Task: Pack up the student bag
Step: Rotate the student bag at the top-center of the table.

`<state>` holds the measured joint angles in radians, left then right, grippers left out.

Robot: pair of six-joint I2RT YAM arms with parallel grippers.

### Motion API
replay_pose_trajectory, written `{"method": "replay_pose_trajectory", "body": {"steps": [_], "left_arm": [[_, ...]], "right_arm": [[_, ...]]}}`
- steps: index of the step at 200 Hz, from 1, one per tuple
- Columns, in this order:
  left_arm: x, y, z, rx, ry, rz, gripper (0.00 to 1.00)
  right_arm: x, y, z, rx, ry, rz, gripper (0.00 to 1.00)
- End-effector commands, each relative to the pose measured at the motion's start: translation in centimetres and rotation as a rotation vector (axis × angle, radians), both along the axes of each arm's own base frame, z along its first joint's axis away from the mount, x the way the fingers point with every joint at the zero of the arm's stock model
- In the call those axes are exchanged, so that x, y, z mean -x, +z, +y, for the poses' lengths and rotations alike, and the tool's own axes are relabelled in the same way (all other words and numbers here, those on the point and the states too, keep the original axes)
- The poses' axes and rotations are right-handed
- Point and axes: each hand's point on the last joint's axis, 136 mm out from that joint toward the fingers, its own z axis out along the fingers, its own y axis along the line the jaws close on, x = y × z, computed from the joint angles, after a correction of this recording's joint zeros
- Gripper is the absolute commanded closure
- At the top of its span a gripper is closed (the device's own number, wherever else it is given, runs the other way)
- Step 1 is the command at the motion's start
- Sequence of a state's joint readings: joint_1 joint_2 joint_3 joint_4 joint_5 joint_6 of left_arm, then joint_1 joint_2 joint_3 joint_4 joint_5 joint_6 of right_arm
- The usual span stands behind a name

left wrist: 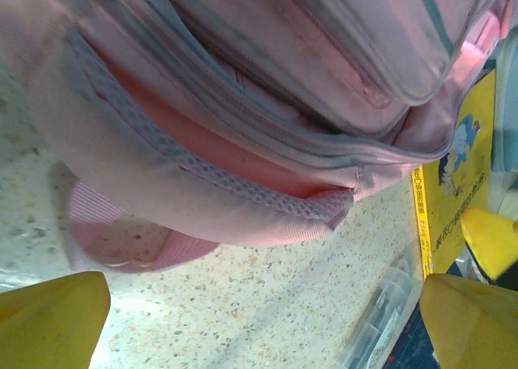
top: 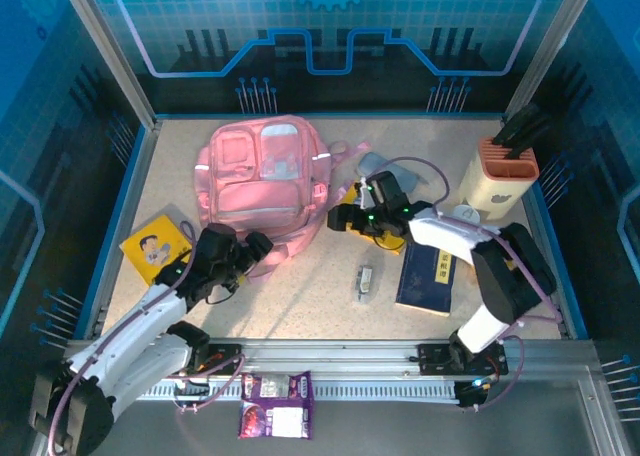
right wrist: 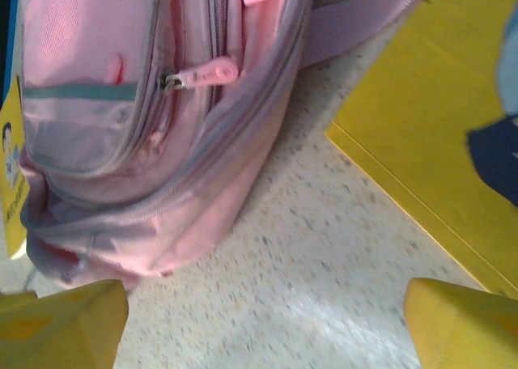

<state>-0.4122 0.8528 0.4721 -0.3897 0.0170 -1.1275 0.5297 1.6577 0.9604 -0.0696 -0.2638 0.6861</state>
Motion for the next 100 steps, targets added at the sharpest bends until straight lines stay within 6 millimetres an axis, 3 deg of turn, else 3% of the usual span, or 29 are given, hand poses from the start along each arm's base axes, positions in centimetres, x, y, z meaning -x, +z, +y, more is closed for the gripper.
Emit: {"method": "replay_pose_trajectory", "body": {"steps": [1,60,84,100], "left_arm": [[-1.1,-0.4,-1.3,0.069,0.026,-0.020,0.01],[-2.9,-1.9,-1.8,0.050,0.035,-0.027,0.01],[-3.6,-2.4,-1.9,0.022,0.023,-0.029,0.01],[-4.1,-3.0,-1.5,-0.014,0.027,-0.020,0.01]], "right_arm": [[-1.5,0.6,2.8,-0.068,0.032,0.002,0.15],[-4.0,-2.9,5.0,0.009,0.006,0.057,0.22],[-5.2,-3.4,6.2,0.005,0.028,0.065,0.32],[-5.8,-3.8,6.5,0.020,0.033,0.060,0.45]]}}
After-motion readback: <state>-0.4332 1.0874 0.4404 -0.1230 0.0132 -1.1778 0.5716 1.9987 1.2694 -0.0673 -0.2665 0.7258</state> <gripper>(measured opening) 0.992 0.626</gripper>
